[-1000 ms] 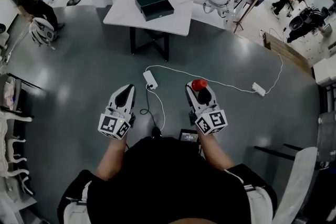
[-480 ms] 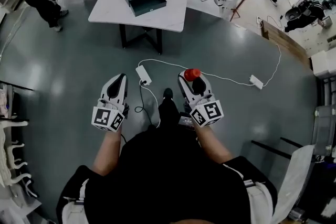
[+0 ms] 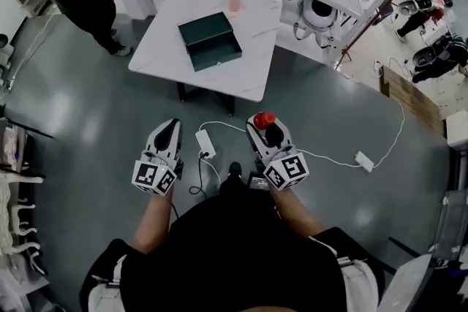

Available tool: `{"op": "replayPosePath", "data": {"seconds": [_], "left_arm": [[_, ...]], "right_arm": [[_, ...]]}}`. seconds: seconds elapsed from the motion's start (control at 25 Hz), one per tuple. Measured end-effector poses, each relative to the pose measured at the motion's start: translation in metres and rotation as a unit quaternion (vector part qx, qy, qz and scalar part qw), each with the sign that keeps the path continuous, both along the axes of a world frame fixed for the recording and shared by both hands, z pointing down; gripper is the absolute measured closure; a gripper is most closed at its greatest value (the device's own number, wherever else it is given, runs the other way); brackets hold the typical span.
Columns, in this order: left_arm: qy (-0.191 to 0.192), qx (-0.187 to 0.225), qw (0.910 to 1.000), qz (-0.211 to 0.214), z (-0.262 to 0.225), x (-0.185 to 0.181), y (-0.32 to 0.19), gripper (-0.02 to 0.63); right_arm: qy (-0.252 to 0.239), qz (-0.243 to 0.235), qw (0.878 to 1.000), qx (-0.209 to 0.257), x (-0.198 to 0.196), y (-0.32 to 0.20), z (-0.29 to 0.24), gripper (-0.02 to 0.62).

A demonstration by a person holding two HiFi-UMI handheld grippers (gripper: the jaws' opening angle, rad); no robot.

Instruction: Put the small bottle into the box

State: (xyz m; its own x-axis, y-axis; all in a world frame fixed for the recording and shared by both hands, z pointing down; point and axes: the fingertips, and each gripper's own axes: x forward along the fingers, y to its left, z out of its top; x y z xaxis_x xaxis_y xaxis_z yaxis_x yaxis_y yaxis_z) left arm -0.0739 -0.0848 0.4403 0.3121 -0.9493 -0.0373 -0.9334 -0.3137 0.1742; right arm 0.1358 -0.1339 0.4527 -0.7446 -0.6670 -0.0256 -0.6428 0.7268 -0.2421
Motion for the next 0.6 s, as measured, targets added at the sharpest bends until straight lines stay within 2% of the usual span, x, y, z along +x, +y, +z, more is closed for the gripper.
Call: {"op": "replayPosePath", "data": {"seconds": [0.16, 0.36, 0.6], "left_arm": [[-0.007, 0.006, 0.9996, -0.026, -0.011, -0.007, -0.045, 0.584], [-0.011, 0.013, 0.9981, -0.059, -0.016, -0.015, -0.079, 0.584], [-0.011, 0.008, 0.9971, -0.075, -0.012, -0.032, -0.115, 0.584]], "right_arm": [[0.001, -0.026, 1.000, 0.010, -0.001, -0.054, -0.011, 0.359], [0.005, -0.051, 0.998, 0.026, -0.008, -0.106, -0.016, 0.359], [0.016, -0.081, 0.996, 0.028, -0.031, -0.164, -0.012, 0.359]]}}
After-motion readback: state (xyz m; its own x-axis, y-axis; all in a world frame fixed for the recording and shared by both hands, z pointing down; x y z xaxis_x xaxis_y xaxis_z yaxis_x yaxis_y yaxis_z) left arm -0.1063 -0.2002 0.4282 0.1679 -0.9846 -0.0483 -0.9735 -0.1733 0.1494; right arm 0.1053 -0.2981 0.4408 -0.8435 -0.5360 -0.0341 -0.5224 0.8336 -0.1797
